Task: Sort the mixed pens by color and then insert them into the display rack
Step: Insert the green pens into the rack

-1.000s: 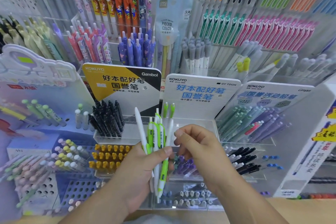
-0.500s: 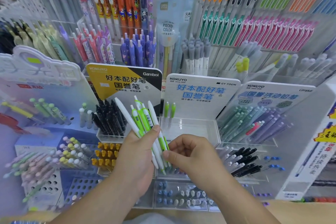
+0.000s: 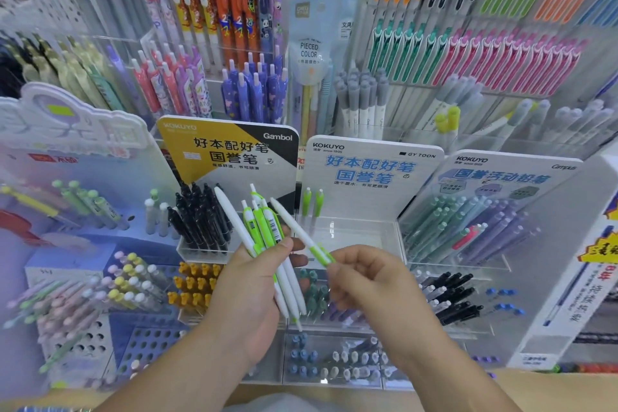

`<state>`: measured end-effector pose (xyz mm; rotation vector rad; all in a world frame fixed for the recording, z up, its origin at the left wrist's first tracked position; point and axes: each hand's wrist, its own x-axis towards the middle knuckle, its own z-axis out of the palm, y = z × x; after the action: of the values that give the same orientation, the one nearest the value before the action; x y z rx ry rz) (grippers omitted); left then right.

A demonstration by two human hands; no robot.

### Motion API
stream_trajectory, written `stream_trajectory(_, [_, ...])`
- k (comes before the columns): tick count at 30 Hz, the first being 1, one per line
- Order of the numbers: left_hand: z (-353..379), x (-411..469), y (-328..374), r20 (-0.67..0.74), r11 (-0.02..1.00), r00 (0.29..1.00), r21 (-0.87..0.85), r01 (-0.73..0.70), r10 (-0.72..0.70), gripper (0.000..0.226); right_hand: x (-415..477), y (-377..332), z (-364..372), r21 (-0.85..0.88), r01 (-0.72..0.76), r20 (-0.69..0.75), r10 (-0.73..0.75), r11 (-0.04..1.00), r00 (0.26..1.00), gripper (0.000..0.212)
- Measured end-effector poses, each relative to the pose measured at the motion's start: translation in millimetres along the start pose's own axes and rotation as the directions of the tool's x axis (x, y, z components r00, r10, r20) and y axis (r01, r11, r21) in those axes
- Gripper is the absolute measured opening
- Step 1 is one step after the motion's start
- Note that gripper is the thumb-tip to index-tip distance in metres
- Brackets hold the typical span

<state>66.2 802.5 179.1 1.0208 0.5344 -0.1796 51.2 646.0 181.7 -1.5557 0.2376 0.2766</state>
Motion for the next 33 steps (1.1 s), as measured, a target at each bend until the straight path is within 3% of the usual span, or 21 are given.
stream_trajectory(6, [-14.3,2.4,4.1,-0.005,0.999,0.999,-0.039,0.032,-0.032,0.02,6.9,-5.4,-36.1,0.164,0.175,-0.224,-0.136,0.971,0.965,0.005])
stream_trajectory(10, [-20.0,1.9,4.1,-0.001,0.996,0.998,-0.06,0.061,-0.061,0.023,12.2,-16.5,-54.2,0.166,0.275,-0.294,-0.219,0.947,0.93,0.039])
stream_trajectory(14, [-19.5,-0.4,6.7,0.07,0.994,0.993,-0.051,0.096,-0.092,0.041,18.8,-22.1,-58.0,0.043,0.301,-0.338,-0.27,0.953,0.902,0.015])
stream_trajectory(20, [-18.4,-5.3,9.6,0.195,0.991,0.974,-0.044,0.123,-0.112,0.031,38.6,-30.5,-40.9,-0.188,0.38,-0.391,-0.424,0.906,0.817,0.025])
stream_trajectory(26, [-21.5,-9.4,11.0,0.205,0.989,0.969,-0.028,0.145,-0.136,0.033,58.1,-25.6,-22.0,-0.527,0.348,-0.255,-0.534,0.776,0.806,0.022])
stream_trajectory(33, [-30.7,-11.6,9.3,0.173,0.984,0.972,-0.047,0.17,-0.16,0.038,66.9,-27.6,-5.8,-0.683,0.353,-0.168,-0.608,0.639,0.776,0.026])
